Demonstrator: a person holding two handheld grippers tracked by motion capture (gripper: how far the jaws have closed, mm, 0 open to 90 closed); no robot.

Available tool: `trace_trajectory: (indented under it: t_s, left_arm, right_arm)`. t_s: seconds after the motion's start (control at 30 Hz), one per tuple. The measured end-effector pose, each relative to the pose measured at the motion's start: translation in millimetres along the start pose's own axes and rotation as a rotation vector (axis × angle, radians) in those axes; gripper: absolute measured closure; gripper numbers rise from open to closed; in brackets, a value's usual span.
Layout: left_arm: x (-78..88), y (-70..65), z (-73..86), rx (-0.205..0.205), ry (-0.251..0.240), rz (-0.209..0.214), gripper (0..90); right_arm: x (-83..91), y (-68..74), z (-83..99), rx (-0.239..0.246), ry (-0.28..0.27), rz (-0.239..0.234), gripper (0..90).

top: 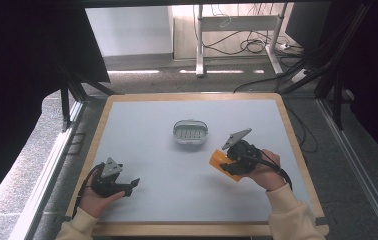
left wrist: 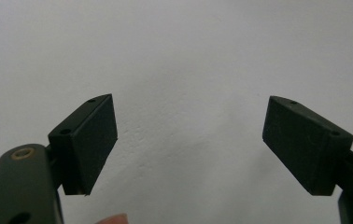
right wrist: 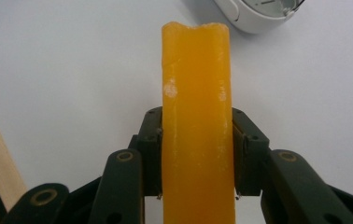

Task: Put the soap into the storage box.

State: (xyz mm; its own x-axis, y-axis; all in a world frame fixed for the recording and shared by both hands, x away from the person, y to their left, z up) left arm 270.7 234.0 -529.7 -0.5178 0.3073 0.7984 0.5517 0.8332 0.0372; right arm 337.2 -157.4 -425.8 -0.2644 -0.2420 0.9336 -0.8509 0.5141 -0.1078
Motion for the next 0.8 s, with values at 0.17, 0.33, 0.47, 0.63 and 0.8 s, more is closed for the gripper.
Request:
trace_trajectory:
  t_s: [0.17, 0.33, 0.47, 0.63, 0.8]
  left_arm:
    - [-0.1, -0.2, 0.1, 0.003, -0.002, 0.001, 17.8]
    - [-0.3, 0.5, 0.1, 0.004, 0.0, 0.001, 17.7]
    - [-0.3, 1.0, 0.4, 0.006, 0.003, 0.001, 17.7]
    - [-0.2, 1.1, 0.4, 0.003, 0.005, 0.001, 17.8]
    - [-0.1, 1.9, 0.6, 0.001, 0.002, 0.0, 17.9]
  right_arm:
    - [-0.9, -5.4, -12.6, 0.022, 0.0, 0.011, 61.8]
    - [-2.7, -10.2, -20.6, 0.029, -0.003, 0.015, 61.9]
    - [-6.7, -17.2, -29.5, 0.035, -0.006, 0.016, 61.9]
    - [-8.8, -23.3, -37.6, 0.046, -0.014, 0.017, 61.9]
    - [-11.8, -27.1, -44.0, 0.046, -0.002, 0.02, 61.9]
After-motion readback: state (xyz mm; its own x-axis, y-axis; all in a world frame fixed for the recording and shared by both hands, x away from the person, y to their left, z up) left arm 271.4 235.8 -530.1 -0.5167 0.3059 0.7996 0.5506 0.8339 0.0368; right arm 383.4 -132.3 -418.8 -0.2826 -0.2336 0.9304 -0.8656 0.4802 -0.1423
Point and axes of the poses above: each handheld gripper's, and its own axes: x roughly backward along the jaws, z roughly out of its underside, y roughly to its left, the point moved 1 cm from there along -x, roughly forward along the jaws, and after that the axes turned 11 degrees about y, right-handed, at the moved point
